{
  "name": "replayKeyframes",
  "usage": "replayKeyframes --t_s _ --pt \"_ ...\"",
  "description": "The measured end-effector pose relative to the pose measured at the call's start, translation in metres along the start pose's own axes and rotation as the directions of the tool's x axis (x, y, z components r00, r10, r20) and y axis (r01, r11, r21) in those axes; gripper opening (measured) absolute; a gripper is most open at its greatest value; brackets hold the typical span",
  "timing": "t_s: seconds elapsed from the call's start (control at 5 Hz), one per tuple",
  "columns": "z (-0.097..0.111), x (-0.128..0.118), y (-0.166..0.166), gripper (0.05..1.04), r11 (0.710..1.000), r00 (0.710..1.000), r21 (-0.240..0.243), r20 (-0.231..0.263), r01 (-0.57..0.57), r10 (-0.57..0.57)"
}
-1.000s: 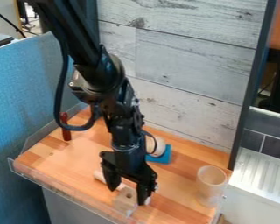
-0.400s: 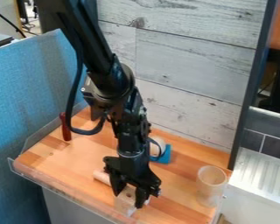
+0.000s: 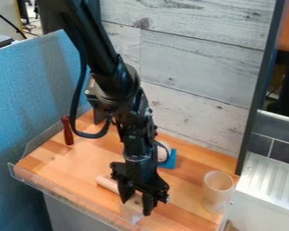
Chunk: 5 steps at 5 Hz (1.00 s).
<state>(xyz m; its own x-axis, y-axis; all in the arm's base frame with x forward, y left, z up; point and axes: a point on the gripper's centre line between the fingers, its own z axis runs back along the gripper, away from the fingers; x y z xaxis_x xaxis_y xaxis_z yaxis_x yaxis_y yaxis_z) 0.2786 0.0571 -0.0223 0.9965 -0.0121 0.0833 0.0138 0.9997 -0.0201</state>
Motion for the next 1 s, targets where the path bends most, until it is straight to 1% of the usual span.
replayKeyframes --t_s 0.2,0.4,0.6,0.8,1.0 --pt "0.007 0.009 0.008 0.592 0.999 1.000 -0.021 0.010 -0.029 0.029" --pt "0.015 0.026 0.008 0.592 0.999 0.998 -0.014 0.040 -0.039 0.039" --pt "0.008 0.040 0.000 0.592 0.999 0.999 -0.013 0.040 -0.031 0.032" --pt "0.002 0.058 -0.011 0.592 1.000 0.998 -0.014 0.055 -0.026 0.026" --pt "-0.009 0.071 -0.023 0.592 1.000 0.997 0.003 0.079 -0.015 0.015"
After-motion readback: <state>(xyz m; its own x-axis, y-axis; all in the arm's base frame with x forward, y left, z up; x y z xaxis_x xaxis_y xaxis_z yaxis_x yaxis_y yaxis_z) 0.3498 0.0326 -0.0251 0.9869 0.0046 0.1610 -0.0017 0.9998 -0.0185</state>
